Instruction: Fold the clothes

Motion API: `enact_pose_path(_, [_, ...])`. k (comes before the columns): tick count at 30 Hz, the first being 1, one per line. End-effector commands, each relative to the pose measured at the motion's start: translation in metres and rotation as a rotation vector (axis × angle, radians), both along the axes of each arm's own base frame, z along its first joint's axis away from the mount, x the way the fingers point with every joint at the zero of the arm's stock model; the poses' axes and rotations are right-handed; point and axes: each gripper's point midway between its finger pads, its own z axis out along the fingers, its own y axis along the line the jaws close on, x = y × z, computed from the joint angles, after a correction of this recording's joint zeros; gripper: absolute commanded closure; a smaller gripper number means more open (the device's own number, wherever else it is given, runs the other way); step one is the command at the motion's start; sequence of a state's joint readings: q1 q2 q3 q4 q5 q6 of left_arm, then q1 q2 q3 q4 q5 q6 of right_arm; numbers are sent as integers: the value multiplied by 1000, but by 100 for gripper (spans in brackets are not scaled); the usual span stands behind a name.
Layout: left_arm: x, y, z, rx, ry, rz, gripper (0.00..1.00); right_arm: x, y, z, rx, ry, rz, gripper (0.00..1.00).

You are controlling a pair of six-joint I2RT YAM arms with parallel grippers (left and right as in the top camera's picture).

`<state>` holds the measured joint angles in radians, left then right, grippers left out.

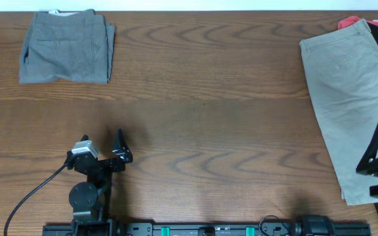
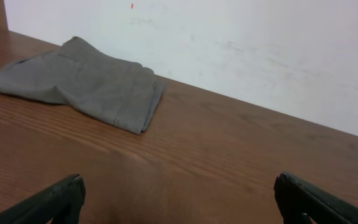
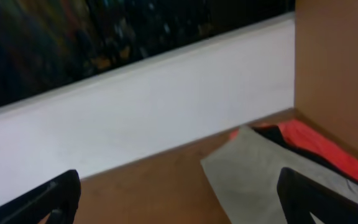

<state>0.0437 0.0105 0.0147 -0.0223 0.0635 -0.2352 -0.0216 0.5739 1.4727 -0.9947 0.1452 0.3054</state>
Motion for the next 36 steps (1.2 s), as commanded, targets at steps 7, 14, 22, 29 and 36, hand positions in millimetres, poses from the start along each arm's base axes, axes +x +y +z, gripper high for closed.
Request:
enact_pose_path(7, [-1, -1, -15, 0, 49, -5, 2, -25, 0, -64, -13, 258, 2, 1])
enact_pose_path(14, [-1, -1, -15, 0, 49, -5, 2, -53, 0, -120, -10, 519, 3, 1])
enact_pose_path(22, [-1, -1, -15, 0, 49, -5, 2, -77, 11, -152, 34, 673, 57, 1])
enact_pose_path(29, [-1, -1, -15, 0, 49, -5, 2, -56, 21, -129, 55, 536, 112, 1])
enact_pose_path(36, [-1, -1, -15, 0, 49, -5, 2, -29, 34, -125, 9, 366, 210, 1])
